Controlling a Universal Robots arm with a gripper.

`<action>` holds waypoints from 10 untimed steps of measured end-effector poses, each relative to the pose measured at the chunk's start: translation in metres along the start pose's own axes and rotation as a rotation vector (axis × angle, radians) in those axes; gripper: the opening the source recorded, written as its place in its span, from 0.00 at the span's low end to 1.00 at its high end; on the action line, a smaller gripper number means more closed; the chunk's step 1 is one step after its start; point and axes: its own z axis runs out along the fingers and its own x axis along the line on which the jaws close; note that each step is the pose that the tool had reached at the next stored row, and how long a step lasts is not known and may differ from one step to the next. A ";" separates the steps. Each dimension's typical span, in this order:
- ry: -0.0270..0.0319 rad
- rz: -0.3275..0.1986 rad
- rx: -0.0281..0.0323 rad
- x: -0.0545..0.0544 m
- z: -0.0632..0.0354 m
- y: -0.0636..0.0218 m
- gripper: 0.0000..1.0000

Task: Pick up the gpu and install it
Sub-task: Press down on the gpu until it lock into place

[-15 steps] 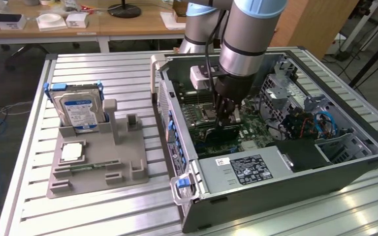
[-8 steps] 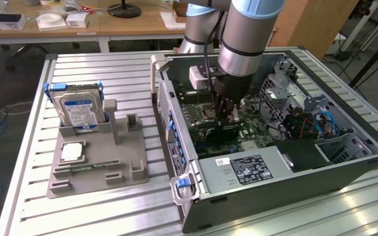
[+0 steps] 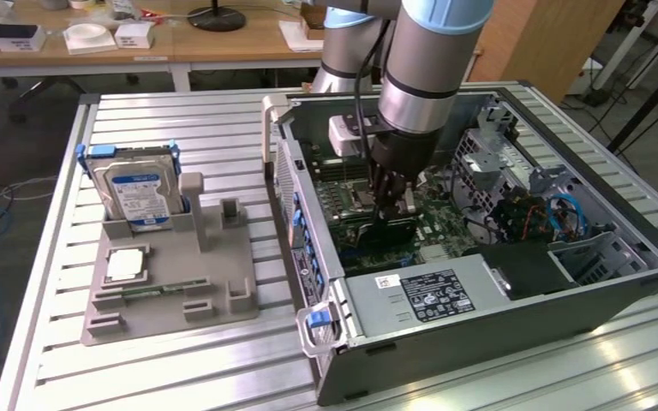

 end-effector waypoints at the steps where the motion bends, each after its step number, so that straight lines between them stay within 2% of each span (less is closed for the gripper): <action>1: 0.0006 0.000 0.0001 0.000 -0.0002 0.0004 0.11; 5: 0.0033 0.000 0.0000 0.000 0.0005 0.0019 0.11; 10: 0.0016 0.000 0.0008 0.000 0.0003 0.0021 0.11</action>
